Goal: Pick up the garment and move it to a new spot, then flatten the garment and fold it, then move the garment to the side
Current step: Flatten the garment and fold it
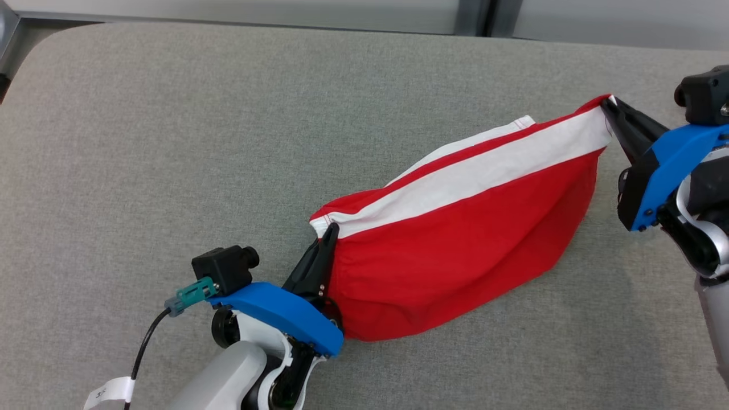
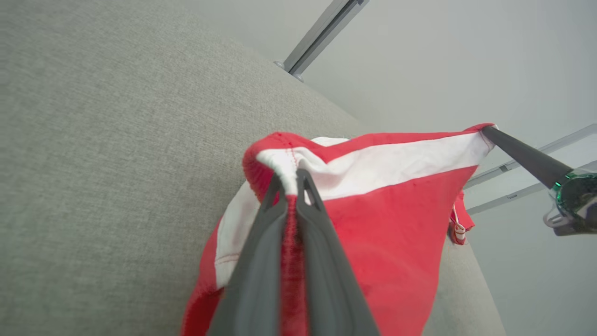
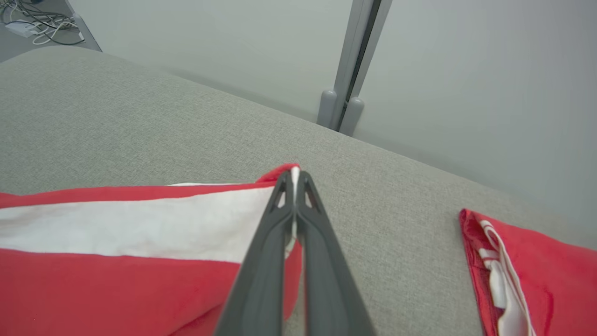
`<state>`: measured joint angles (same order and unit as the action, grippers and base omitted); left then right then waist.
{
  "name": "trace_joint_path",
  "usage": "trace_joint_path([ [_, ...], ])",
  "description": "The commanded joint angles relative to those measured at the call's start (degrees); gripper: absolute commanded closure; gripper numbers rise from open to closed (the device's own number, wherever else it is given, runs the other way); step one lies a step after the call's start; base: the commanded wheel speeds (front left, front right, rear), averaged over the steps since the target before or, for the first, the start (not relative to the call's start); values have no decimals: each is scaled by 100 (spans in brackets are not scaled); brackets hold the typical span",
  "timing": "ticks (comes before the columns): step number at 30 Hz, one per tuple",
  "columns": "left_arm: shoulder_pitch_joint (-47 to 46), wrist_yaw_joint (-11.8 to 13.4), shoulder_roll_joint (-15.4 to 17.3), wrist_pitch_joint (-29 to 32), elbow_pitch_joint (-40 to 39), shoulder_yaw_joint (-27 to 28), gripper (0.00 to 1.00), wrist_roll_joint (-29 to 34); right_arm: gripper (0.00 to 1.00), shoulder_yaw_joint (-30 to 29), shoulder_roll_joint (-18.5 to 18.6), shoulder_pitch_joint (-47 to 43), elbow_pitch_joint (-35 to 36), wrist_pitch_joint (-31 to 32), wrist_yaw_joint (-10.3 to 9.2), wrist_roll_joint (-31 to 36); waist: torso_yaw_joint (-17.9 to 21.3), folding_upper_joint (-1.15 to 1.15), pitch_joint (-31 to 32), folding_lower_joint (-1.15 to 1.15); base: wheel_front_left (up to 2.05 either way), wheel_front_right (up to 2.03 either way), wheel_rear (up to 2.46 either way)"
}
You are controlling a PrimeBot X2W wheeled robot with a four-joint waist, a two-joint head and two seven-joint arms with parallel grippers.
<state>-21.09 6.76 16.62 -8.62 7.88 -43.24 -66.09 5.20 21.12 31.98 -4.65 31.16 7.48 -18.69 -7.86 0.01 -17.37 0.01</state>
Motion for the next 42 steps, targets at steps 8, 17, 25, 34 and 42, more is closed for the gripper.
trace_joint_path([
  [8, -391, -41, -507, -426, 785, 112, 100, 191, 100, 461, 64, 855, -1291, -880, 2, 22, -278, -1, -423, -1, 0, 0, 0],
  [17, -486, -225, -749, -503, 1256, 100, 0, 211, 0, 973, 1, 1196, -2262, -1276, 3, -229, -389, -1, -469, -1, 0, 0, 0],
  [25, -236, -333, -601, -560, 1249, 156, 0, 263, 0, 1219, 155, 1084, -2540, -1354, 2, -615, -355, -1, -199, -1, 0, 0, 0],
  [34, 256, -485, -487, -656, 791, 1034, 0, 1424, 0, 948, 241, 344, -2280, -1597, 3, -808, -312, -1, 333, -1, 0, 0, 0],
  [42, 631, -323, -585, -660, 583, 1820, 0, 3416, 0, 570, -65, -52, -2229, -1776, 3, -609, -267, -1, 444, -1, 0, 0, 0],
])
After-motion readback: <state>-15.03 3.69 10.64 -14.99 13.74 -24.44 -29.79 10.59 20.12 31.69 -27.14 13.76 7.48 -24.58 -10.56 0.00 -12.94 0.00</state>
